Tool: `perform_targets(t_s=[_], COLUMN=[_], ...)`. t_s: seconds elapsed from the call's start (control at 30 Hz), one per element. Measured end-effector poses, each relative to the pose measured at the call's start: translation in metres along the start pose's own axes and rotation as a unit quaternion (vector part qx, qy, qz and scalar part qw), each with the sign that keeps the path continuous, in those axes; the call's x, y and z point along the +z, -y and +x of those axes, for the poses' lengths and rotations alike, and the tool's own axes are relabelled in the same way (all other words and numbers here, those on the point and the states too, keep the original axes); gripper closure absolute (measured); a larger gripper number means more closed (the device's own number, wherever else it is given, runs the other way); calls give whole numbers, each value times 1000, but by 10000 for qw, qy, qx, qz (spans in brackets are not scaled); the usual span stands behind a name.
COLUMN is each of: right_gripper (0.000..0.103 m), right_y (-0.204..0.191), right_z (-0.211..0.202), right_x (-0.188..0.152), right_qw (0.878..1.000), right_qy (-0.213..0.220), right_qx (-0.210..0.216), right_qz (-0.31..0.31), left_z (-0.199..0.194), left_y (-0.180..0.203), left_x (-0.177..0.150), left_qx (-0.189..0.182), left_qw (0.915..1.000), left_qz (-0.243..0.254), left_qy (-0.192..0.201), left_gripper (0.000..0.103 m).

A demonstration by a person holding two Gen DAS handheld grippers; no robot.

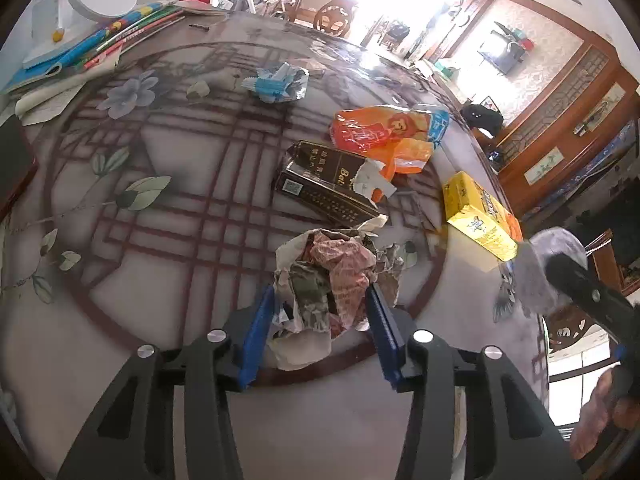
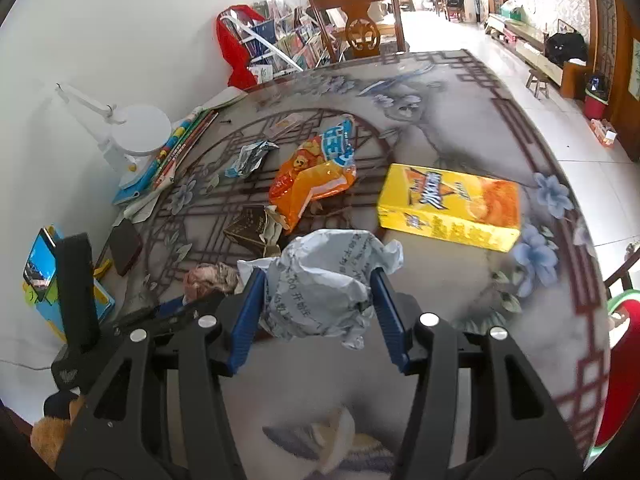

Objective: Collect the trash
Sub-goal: 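Grasp the white crumpled plastic bag with the right gripper while the left holds the paper bundle, then carry the paper bundle and white bag over the red bucket and open both grippers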

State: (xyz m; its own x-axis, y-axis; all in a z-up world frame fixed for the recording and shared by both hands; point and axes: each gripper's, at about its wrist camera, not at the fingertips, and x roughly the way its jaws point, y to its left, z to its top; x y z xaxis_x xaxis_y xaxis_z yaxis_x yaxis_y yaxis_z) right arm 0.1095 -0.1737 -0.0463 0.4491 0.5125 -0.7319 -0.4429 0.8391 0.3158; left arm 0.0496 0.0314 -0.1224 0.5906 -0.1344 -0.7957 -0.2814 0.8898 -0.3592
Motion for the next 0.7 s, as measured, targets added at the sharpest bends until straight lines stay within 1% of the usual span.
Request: perform_targets(t_s=[0.1,0.13,0.2,0.23,0.37,0.5,0.6,0.7], right_gripper=[51,51,51,51,51,50,50,50], right_y=[4,6,9,10,14,22,28,38], right_z=[-17,-22,-33,-38,-57,-70,-79,-93], right_x=[-10,-14,-22,-26,-45,-62,-72,-83], right_qw=[9998,9997,9995,9993,9982,9979,9972,9957], right_qy=[130,158,221,258,416,470,537,648], right_qx=[-138,-170,-234,-268,-423,-432,-469,-523], right_qz=[-55,-60,-69,-78,-61,113,237,417], left_z=[-3,-6,-10,-13,-22,-25,-28,-28], left_y=[2,3,7,9,20,28,34,43], left_x=[0,0,0,0,-2,-7,-11,-15], left_qx=[-68,-125,-195,-198,-254,-311,-356,-313], left_qw=[10000,9999,9997,9997,9989,9984,9976,9966], left_qz=[-12,-16,19,56,249,379,512,687], left_qy=[43,72,116,146,292,287,313,323], left_gripper=[61,63,72,71,71,74,74,74])
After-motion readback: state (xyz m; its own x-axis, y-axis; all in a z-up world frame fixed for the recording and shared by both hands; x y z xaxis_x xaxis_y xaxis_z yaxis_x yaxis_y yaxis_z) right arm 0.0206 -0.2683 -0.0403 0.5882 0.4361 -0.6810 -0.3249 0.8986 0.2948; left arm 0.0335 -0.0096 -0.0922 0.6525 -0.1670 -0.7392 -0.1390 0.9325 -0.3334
